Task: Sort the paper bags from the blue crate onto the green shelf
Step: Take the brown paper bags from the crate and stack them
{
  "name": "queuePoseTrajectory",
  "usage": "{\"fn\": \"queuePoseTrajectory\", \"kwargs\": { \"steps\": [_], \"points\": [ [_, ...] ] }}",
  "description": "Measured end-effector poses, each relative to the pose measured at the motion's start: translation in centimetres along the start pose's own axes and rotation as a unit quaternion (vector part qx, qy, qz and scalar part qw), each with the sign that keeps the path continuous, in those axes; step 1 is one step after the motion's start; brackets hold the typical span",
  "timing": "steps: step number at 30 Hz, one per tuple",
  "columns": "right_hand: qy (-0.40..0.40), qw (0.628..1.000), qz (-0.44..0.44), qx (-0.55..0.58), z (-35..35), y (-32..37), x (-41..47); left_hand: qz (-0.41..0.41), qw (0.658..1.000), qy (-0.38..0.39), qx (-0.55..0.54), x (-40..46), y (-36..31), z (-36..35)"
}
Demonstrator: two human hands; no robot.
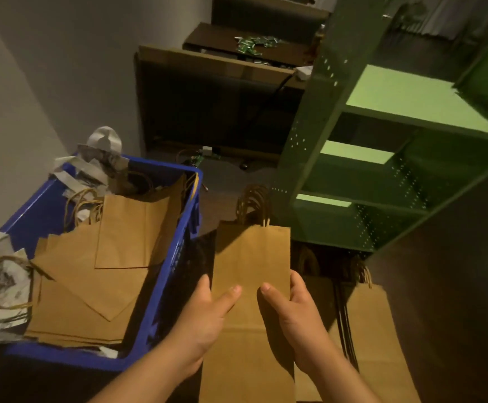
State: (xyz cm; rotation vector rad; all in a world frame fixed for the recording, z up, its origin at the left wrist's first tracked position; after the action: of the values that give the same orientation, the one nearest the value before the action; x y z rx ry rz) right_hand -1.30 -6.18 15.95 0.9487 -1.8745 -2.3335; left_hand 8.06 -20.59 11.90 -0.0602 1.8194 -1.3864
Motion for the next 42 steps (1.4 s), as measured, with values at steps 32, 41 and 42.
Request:
{"fn": "queuePoseTrajectory", "kwargs": {
  "steps": [32,41,42],
  "points": [
    [-0.078,0.97,-0.11,-0.204,17.9,-11.4,4.4,0.025,0.958,-0.086,0.273,3.7,10.7,-20.3],
    [-0.104,0.957,-0.131,-0.238,17.5,-13.2,5.4,0.001,0.902,-0.092,0.422,4.2,11.5,-21.1],
    [-0.106,0.956,-0.128,-0.24,17.3,-13.0,5.0,0.0,0.897,-0.098,0.432,4.2,11.5,-21.1]
  ]
}}
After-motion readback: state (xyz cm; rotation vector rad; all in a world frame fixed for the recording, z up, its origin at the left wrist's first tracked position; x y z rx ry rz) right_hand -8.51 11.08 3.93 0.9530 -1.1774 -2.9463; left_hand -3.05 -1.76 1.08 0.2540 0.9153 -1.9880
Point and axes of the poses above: each hand's wrist, its own x-axis towards the middle knuckle, its own z-axis out of the back of the hand, y = z × x, the point moved 2 cm from there along x, towards the middle knuckle, and after that the axes turned 5 degrees about -y, right-handed, at the moved point
